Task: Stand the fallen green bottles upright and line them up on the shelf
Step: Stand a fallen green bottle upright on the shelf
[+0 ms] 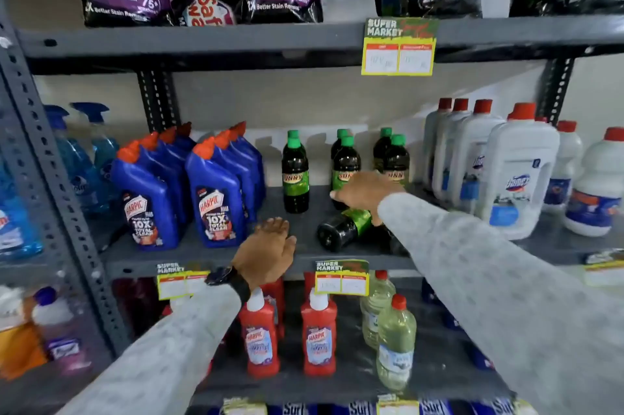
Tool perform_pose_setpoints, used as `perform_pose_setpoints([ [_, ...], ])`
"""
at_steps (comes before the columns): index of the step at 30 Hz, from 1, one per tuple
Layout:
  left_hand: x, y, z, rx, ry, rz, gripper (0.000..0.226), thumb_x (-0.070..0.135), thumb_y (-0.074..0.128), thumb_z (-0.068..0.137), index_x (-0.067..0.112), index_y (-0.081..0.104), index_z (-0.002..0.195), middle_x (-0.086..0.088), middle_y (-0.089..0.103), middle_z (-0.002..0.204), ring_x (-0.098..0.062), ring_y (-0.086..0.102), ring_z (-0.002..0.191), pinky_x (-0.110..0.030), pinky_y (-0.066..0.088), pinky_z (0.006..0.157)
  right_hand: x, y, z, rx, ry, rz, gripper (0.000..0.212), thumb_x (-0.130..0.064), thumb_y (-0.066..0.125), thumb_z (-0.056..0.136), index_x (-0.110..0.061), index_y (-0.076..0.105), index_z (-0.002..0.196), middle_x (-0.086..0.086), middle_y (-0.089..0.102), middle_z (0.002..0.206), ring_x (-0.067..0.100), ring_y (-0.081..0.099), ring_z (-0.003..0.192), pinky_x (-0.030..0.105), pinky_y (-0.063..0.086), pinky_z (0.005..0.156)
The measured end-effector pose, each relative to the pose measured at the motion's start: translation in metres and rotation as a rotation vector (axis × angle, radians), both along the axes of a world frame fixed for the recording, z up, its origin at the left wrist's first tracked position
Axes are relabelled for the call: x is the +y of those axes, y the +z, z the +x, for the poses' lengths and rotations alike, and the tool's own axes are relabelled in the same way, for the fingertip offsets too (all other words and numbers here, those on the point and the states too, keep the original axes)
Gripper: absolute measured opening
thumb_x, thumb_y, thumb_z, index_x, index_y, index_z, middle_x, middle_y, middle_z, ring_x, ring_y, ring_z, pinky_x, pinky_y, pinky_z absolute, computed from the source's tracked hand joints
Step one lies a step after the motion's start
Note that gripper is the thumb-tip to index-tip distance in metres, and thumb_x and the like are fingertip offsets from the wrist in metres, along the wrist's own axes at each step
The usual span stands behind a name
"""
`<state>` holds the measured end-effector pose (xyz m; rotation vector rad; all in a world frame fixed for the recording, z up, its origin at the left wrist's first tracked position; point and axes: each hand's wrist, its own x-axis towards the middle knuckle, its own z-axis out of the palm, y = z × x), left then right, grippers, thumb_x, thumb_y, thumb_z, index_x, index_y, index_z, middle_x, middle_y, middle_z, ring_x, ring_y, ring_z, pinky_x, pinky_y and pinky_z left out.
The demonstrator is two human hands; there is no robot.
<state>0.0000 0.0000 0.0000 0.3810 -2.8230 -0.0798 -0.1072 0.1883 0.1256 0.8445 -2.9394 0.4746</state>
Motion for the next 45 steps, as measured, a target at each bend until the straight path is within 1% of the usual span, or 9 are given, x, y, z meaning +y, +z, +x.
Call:
perform_pose_setpoints([
  [7, -0.005, -0.008, -0.008, -0.066, 0.039, -0.012, 0.069, 0.044, 0.020, 0.104, 0.002, 0.034, 0.157, -0.017, 0.031, 0.167, -0.028, 0.027, 0.157, -0.048, 0.016, 0.126, -0.027, -0.018, -0.004, -0.229, -0.174, 0.046, 0.069, -0.058, 0.054, 0.100, -0.012, 0.050, 0.151, 0.015, 0.047, 0.157, 0.037, 0.060, 0.130, 0.047, 0.052, 0.106],
  [13, -0.011, -0.006, -0.001, -0.074, 0.007, -0.046, 0.067, 0.044, 0.022, 0.107, 0.000, 0.037, 0.155, -0.021, 0.035, 0.164, -0.032, 0.030, 0.155, -0.052, 0.021, 0.126, -0.030, -0.038, -0.018, -0.496, -0.297, -0.224, 0.045, -0.036, 0.069, 0.092, -0.005, 0.055, 0.122, 0.018, 0.056, 0.114, 0.042, 0.068, 0.081, 0.047, 0.066, 0.076],
  [18, -0.004, -0.001, 0.005, -0.181, 0.001, -0.223, 0.071, 0.041, 0.006, 0.105, 0.002, 0.032, 0.157, -0.022, 0.028, 0.167, -0.034, 0.025, 0.156, -0.053, 0.022, 0.126, -0.025, -0.037, -0.019, -0.554, -0.242, -0.362, 0.043, -0.032, 0.079, 0.087, -0.009, 0.058, 0.117, 0.016, 0.054, 0.120, 0.042, 0.064, 0.078, 0.049, 0.066, 0.063],
  [22, -0.004, -0.004, 0.004, -0.190, 0.035, -0.274, 0.067, 0.040, 0.010, 0.108, 0.000, 0.028, 0.159, -0.022, 0.025, 0.168, -0.032, 0.022, 0.158, -0.052, 0.021, 0.127, -0.018, -0.017, -0.009, -0.477, -0.084, -0.539, 0.038, -0.038, 0.079, 0.085, -0.011, 0.068, 0.108, 0.010, 0.064, 0.111, 0.036, 0.070, 0.080, 0.041, 0.063, 0.051],
  [25, -0.002, -0.004, -0.002, -0.160, 0.064, -0.137, 0.067, 0.042, 0.016, 0.109, 0.002, 0.021, 0.162, -0.018, 0.019, 0.171, -0.028, 0.017, 0.160, -0.049, 0.013, 0.129, -0.016, -0.006, 0.002, -0.341, -0.002, -0.715, 0.066, -0.051, 0.077, 0.082, -0.009, 0.056, 0.128, 0.012, 0.068, 0.110, 0.034, 0.072, 0.089, 0.040, 0.063, 0.050],
  [30, -0.005, -0.008, -0.001, -0.113, 0.067, -0.147, 0.071, 0.044, 0.010, 0.106, 0.001, 0.027, 0.160, -0.019, 0.026, 0.169, -0.029, 0.024, 0.158, -0.047, 0.017, 0.128, -0.019, -0.031, 0.021, 0.097, 0.124, -0.788, 0.102, -0.056, 0.072, 0.090, -0.017, 0.013, 0.163, 0.003, 0.071, 0.124, 0.029, 0.070, 0.110, 0.050, 0.057, 0.094],
  [35, -0.002, -0.004, -0.001, -0.100, 0.059, -0.113, 0.063, 0.040, 0.017, 0.107, 0.004, 0.037, 0.155, -0.019, 0.032, 0.166, -0.030, 0.028, 0.156, -0.049, 0.021, 0.127, -0.027, -0.074, 0.023, 0.179, 0.169, -0.814, 0.106, -0.048, 0.074, 0.090, -0.028, 0.002, 0.165, 0.002, 0.065, 0.140, 0.026, 0.066, 0.121, 0.055, 0.050, 0.105],
  [41, -0.005, -0.009, -0.001, -0.106, 0.068, -0.239, 0.063, 0.037, 0.015, 0.108, 0.002, 0.035, 0.156, -0.021, 0.032, 0.166, -0.032, 0.029, 0.155, -0.049, 0.024, 0.125, -0.036, -0.098, 0.016, 0.203, 0.213, -0.694, 0.105, -0.051, 0.072, 0.091, -0.031, -0.001, 0.165, 0.007, 0.067, 0.121, 0.027, 0.069, 0.101, 0.053, 0.055, 0.095],
  [45, -0.005, -0.010, -0.003, -0.095, 0.055, -0.203, 0.066, 0.040, 0.014, 0.106, 0.004, 0.036, 0.156, -0.020, 0.033, 0.166, -0.031, 0.030, 0.155, -0.049, 0.024, 0.125, -0.038, -0.107, 0.014, 0.256, 0.195, -0.686, 0.106, -0.057, 0.070, 0.091, -0.032, -0.002, 0.165, 0.010, 0.059, 0.144, 0.034, 0.070, 0.106, 0.050, 0.057, 0.088],
])
